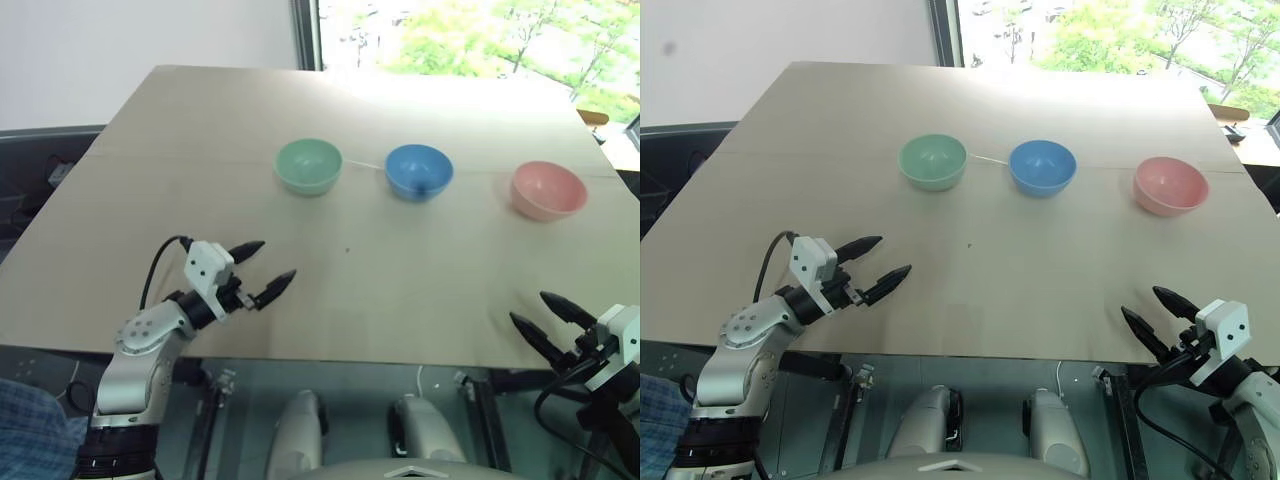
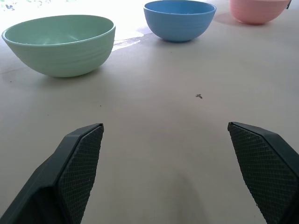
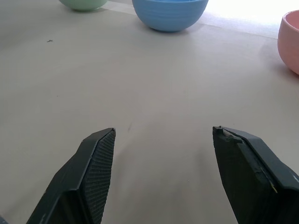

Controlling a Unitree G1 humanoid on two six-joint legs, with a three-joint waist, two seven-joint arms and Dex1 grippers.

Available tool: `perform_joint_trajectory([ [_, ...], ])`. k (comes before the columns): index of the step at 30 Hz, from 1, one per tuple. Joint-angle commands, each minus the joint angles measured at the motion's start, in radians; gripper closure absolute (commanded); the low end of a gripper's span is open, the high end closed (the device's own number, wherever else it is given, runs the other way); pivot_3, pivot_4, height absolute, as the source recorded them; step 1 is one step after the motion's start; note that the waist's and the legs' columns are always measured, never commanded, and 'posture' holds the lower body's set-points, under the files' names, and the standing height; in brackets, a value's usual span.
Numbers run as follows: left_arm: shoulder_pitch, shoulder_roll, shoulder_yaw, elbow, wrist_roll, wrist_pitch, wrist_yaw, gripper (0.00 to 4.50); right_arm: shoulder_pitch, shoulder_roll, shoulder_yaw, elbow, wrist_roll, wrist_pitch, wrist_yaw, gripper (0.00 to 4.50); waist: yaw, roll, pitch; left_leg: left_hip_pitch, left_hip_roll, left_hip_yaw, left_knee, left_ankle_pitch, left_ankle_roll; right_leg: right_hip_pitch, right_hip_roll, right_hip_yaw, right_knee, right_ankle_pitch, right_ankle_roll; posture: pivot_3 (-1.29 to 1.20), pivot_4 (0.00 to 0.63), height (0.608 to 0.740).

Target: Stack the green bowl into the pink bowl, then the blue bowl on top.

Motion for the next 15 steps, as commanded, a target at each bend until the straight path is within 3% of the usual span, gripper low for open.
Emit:
perform_joint_trajectory([
  [1,0.001,-0.003,-0.002,-0.038,-0.008,-0.014,0.01,0.0,-0.01,-0.012,-0.011,-0.01,0.004,-0.01,-0.002,0.98,0.0,0.0,0.0,0.0,0.0,0.0,0.0,0.0,0.0,0.0,0.0,0.0,0.0,0.0,0.0,0.0,0.15,0.74],
  [15,0.037,-0.033,-0.012,-0.067,-0.008,-0.017,0.037,0.0,-0.045,-0.054,-0.018,0.005,0.012,0.03,0.0,0.98,0.0,0.0,-0.001,0.0,0.0,0.0,0.0,0.0,0.0,0.0,0.0,0.0,0.0,0.0,0.0,0.0,0.15,0.74],
])
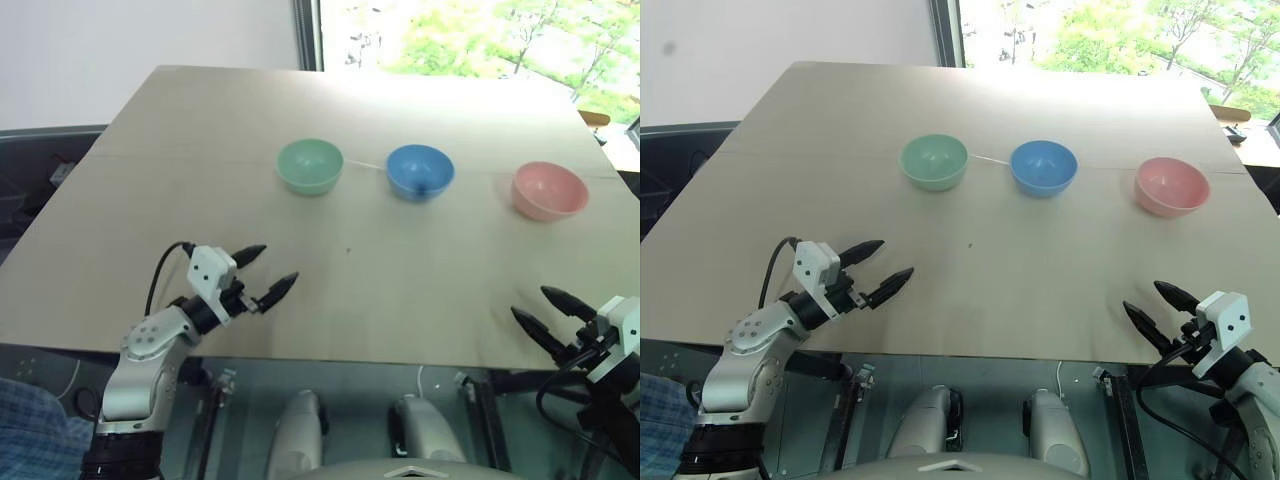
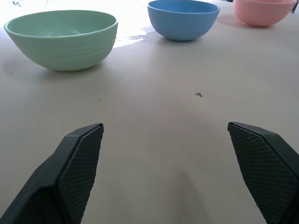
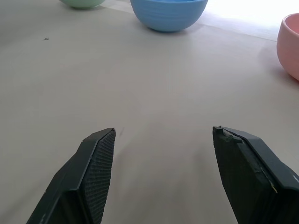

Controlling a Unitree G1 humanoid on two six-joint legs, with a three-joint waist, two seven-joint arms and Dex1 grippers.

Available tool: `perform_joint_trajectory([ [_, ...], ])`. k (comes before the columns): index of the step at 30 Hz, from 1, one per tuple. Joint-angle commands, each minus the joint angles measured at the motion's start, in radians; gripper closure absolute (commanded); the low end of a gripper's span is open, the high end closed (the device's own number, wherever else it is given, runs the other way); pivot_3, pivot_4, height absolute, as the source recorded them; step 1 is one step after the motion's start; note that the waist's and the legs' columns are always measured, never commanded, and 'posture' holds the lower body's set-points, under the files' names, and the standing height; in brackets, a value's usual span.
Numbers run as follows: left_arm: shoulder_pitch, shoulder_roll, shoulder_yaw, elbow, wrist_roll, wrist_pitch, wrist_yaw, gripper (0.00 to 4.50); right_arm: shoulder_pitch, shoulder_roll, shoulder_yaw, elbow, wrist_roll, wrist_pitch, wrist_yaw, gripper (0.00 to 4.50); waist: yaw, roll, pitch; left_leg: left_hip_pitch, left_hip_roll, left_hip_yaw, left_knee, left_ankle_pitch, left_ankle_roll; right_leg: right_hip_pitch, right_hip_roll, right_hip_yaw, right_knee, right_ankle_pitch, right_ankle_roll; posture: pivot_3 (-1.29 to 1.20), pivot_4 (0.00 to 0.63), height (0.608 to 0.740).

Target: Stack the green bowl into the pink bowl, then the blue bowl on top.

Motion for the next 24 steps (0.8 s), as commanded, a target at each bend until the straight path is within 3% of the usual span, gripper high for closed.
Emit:
perform_joint_trajectory([
  [1,0.007,-0.003,-0.003,-0.054,-0.009,-0.021,0.006,0.0,-0.002,-0.016,-0.019,-0.021,0.012,0.005,-0.001,0.98,0.0,0.0,0.0,0.0,0.0,0.0,0.0,0.0,0.0,0.0,0.0,0.0,0.0,0.0,0.0,0.0,0.15,0.74],
  [14,-0.02,-0.017,-0.007,-0.052,-0.04,-0.046,-0.016,0.0,-0.037,-0.043,-0.034,-0.031,0.011,0.061,-0.028,0.98,0.0,0.0,0.0,0.0,0.0,0.0,0.0,0.0,0.0,0.0,0.0,0.0,0.0,0.0,0.0,0.0,0.15,0.74],
  [24,-0.076,-0.036,-0.021,-0.135,-0.23,0.013,-0.107,0.0,-0.225,-0.197,-0.027,0.123,-0.132,0.073,-0.094,0.98,0.0,0.001,-0.001,0.0,0.0,0.0,0.001,0.0,0.0,0.0,0.0,0.0,0.001,0.0,0.0,0.0,0.15,0.74],
])
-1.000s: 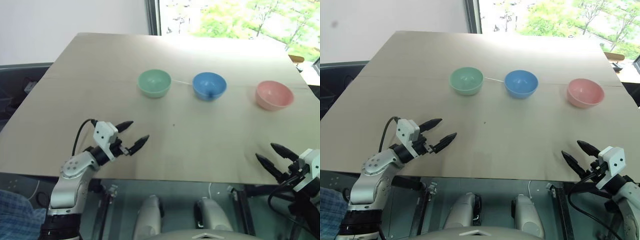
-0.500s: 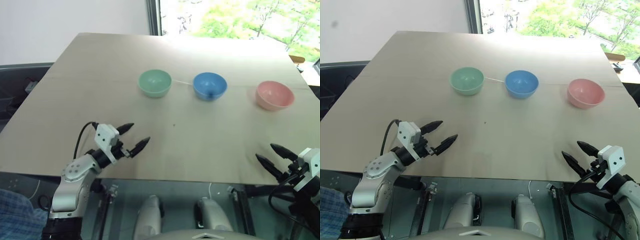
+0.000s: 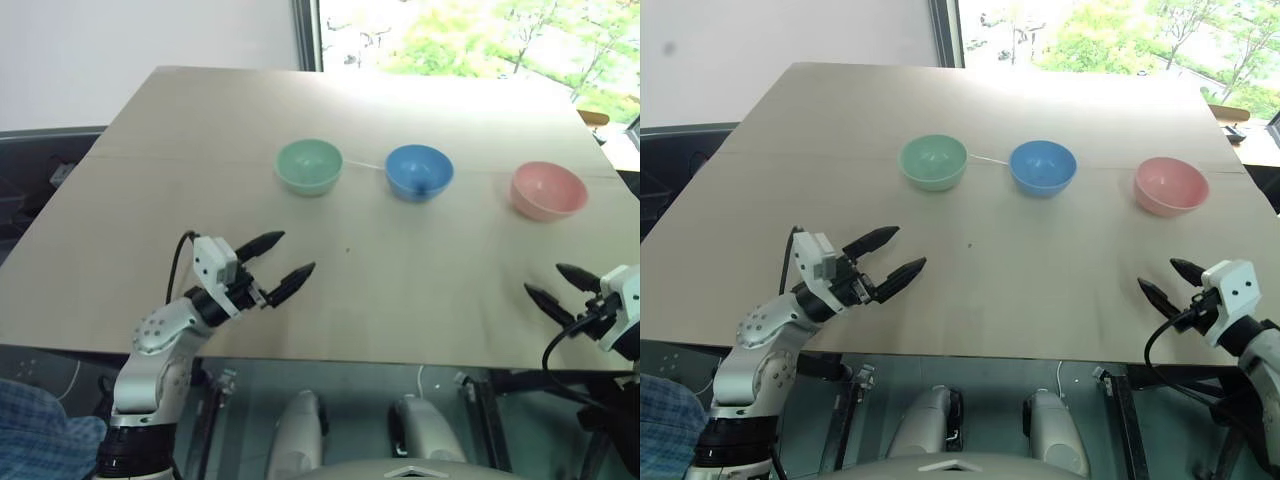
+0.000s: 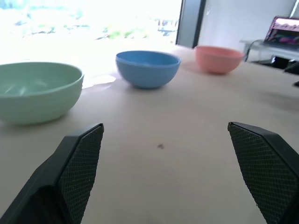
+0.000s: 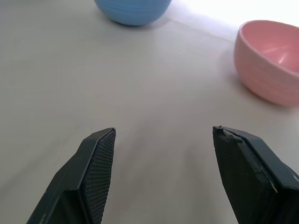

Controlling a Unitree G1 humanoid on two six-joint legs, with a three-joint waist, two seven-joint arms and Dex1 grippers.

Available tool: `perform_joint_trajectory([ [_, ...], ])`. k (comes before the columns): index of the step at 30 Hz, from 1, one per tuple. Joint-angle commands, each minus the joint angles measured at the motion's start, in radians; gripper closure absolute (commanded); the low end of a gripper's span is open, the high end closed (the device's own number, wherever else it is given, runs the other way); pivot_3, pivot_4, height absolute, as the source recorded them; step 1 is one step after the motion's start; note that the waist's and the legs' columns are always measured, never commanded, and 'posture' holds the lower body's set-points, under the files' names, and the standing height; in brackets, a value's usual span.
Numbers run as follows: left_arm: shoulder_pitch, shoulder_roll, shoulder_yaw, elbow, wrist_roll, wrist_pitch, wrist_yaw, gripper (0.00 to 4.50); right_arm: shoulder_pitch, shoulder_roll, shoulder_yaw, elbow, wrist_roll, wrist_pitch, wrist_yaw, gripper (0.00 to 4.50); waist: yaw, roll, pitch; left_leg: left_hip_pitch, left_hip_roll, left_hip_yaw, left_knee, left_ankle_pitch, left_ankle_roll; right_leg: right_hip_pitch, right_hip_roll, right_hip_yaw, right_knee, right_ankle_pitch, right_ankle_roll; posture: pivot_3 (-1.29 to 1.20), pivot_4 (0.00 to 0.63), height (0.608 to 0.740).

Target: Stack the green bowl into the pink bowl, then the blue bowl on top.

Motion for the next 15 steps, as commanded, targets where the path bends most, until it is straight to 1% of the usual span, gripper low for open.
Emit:
perform_joint_trajectory([
  [1,-0.014,0.005,-0.002,-0.073,-0.074,0.021,-0.032,0.0,-0.075,-0.079,-0.007,0.056,-0.079,-0.016,-0.017,0.98,-0.001,0.001,0.0,0.0,0.0,0.0,0.0,0.0,0.0,0.0,0.0,0.0,0.0,0.0,0.0,0.0,0.15,0.74],
  [4,-0.03,0.001,-0.013,-0.096,-0.097,0.04,-0.031,0.0,-0.16,-0.155,0.038,0.148,-0.2,-0.042,-0.055,0.98,-0.002,0.001,0.0,0.0,0.0,0.001,0.0,0.0,0.0,0.0,0.0,0.001,0.0,0.0,0.0,0.0,0.15,0.74],
  [6,-0.048,-0.003,-0.018,-0.106,-0.103,0.046,-0.023,0.0,-0.221,-0.186,0.065,0.204,-0.256,-0.065,-0.075,0.98,-0.002,0.001,0.0,0.0,0.0,0.0,0.0,0.0,0.0,0.0,0.0,0.001,0.0,0.0,0.0,0.0,0.15,0.74],
  [9,-0.066,-0.006,-0.022,-0.122,-0.112,0.061,-0.013,0.0,-0.303,-0.213,0.106,0.264,-0.305,-0.053,-0.083,0.98,-0.002,0.001,0.0,0.0,0.0,0.0,0.0,0.0,0.0,0.0,0.0,0.001,0.0,0.0,0.0,0.0,0.15,0.74],
  [12,-0.075,-0.011,-0.036,-0.132,-0.117,0.067,-0.012,0.0,-0.4,-0.247,0.203,0.332,-0.401,-0.066,-0.081,0.98,-0.003,0.001,0.0,0.0,0.0,0.001,0.001,0.0,0.0,0.0,0.0,0.001,0.0,0.0,0.0,0.0,0.15,0.74],
  [15,-0.083,-0.015,-0.049,-0.132,-0.115,0.064,-0.012,0.0,-0.492,-0.248,0.278,0.404,-0.455,-0.082,-0.073,0.98,-0.004,0.001,0.0,0.0,0.0,0.001,0.0,0.0,0.0,0.0,0.0,0.001,0.0,0.0,0.0,0.0,0.15,0.74],
])
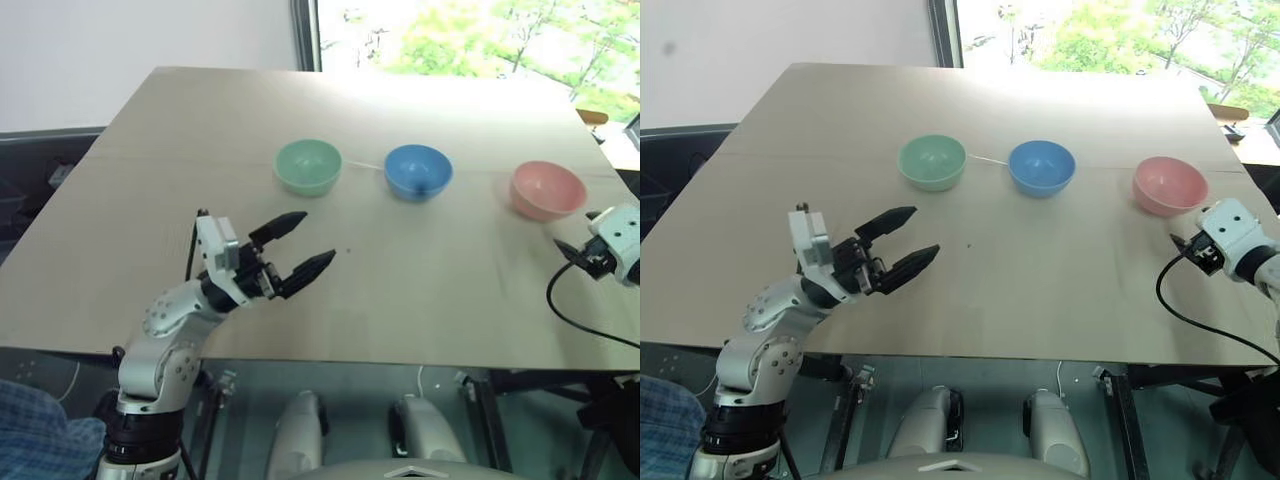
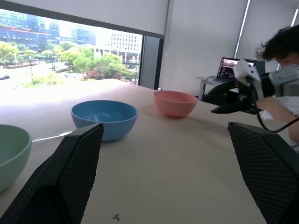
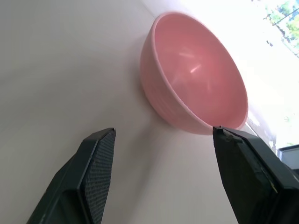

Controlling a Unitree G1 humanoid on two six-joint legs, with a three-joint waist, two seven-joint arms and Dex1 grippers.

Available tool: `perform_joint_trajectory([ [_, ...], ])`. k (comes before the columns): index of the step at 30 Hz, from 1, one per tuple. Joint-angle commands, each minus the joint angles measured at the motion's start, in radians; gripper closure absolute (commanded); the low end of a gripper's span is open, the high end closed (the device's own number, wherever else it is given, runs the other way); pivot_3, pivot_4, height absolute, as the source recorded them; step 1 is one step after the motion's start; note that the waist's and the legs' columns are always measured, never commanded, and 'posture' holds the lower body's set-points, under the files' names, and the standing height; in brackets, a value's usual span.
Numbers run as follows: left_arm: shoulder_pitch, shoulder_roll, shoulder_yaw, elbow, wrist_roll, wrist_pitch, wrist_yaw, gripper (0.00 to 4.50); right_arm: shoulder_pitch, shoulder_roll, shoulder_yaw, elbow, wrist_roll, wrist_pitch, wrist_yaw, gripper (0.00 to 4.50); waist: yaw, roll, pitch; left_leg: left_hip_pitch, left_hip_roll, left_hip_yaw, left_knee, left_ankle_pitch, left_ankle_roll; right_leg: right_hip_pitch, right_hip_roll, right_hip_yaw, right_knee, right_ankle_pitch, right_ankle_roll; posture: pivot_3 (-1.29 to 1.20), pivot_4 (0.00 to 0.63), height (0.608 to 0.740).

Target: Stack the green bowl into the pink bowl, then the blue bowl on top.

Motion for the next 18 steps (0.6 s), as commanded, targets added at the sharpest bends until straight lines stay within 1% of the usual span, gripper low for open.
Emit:
perform_joint_trajectory([
  [1,-0.016,-0.003,-0.007,-0.045,-0.01,-0.009,-0.001,0.0,-0.101,-0.016,0.066,0.072,-0.066,-0.033,0.001,0.98,-0.001,0.0,0.0,0.0,0.0,0.0,0.0,0.0,0.0,0.0,0.0,0.0,0.0,0.0,0.0,0.0,0.15,0.74],
  [5,-0.025,-0.003,-0.014,-0.047,0.0,-0.015,-0.001,0.0,-0.23,-0.024,0.184,0.22,-0.16,-0.095,0.027,0.98,-0.001,0.0,0.0,0.0,0.0,0.001,0.0,0.0,0.0,0.0,0.0,0.0,0.0,0.0,0.0,0.0,0.15,0.74],
  [11,-0.016,-0.003,-0.021,-0.06,0.007,-0.019,0.003,0.0,-0.362,-0.009,0.282,0.404,-0.238,-0.174,0.043,0.98,0.0,0.0,0.0,-0.001,0.0,0.001,0.0,0.0,0.0,0.0,0.0,0.0,-0.001,0.0,0.0,0.0,0.15,0.74],
  [14,-0.006,-0.008,-0.023,-0.071,0.01,-0.021,0.013,0.0,-0.407,-0.004,0.309,0.469,-0.258,-0.21,0.047,0.98,-0.001,0.0,0.0,0.0,0.0,0.001,0.0,0.0,0.0,0.0,0.0,0.001,0.0,0.0,0.0,0.0,0.15,0.74],
  [15,-0.003,-0.009,-0.022,-0.075,0.01,-0.021,0.017,0.0,-0.416,-0.004,0.312,0.483,-0.261,-0.225,0.047,1.52,-0.001,0.0,0.0,0.0,0.0,0.001,0.0,0.0,0.0,0.0,0.0,0.0,0.0,0.0,0.0,0.0,0.15,0.74],
  [16,0.001,-0.01,-0.022,-0.079,0.01,-0.022,0.019,0.0,-0.426,-0.003,0.315,0.497,-0.263,-0.235,0.048,1.79,-0.001,0.0,0.0,0.0,0.0,0.001,0.0,0.0,0.0,0.0,0.0,0.0,0.0,0.0,0.0,0.0,0.15,0.74],
  [17,0.005,-0.01,-0.023,-0.081,0.012,-0.024,0.021,0.0,-0.439,-0.003,0.317,0.511,-0.264,-0.244,0.049,2.27,-0.001,0.0,0.0,0.0,0.0,0.001,0.0,0.0,0.0,0.0,0.0,0.0,0.0,0.0,0.0,0.0,0.15,0.74],
  [18,0.009,-0.01,-0.024,-0.083,0.013,-0.026,0.022,0.0,-0.449,-0.003,0.319,0.523,-0.265,-0.251,0.051,2.6,-0.001,0.0,0.0,0.0,0.0,0.001,0.0,0.0,0.0,0.0,0.0,0.0,0.0,0.0,0.0,0.0,0.15,0.74],
])
